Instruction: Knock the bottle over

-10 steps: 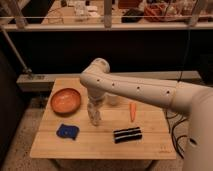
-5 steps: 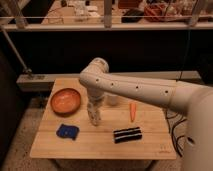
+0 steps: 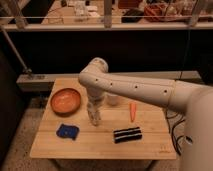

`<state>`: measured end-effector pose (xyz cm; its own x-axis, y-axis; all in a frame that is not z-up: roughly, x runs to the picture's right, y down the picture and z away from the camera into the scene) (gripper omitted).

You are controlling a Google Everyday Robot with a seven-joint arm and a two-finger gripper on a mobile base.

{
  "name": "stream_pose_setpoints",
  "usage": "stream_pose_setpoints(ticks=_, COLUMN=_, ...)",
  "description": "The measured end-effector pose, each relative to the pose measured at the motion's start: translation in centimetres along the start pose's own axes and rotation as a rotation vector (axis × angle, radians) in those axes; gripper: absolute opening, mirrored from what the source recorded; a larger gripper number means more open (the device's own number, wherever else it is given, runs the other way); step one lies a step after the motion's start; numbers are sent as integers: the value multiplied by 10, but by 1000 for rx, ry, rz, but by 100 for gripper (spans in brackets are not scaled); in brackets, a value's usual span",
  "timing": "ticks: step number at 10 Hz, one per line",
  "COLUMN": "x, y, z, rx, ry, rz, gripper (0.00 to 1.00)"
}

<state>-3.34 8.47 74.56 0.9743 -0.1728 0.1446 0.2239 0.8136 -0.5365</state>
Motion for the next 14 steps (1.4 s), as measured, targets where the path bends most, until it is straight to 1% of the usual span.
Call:
stream_pose_setpoints(ticks=1, x=0, y=0, z=0, rx=0, ry=1, rz=4, gripper=11)
stream_pose_setpoints(ticks=2, x=-1, y=0, z=0, rx=1, ry=2, rz=8, gripper=4)
stream_pose_setpoints(ticks=3, x=-2, y=-1, z=1, rx=1, ry=2, rz=11, gripper=2)
stream_pose_setpoints(ticks=14, x=-4, y=-1, z=3, rx=7, ry=15, rz=57, gripper=2)
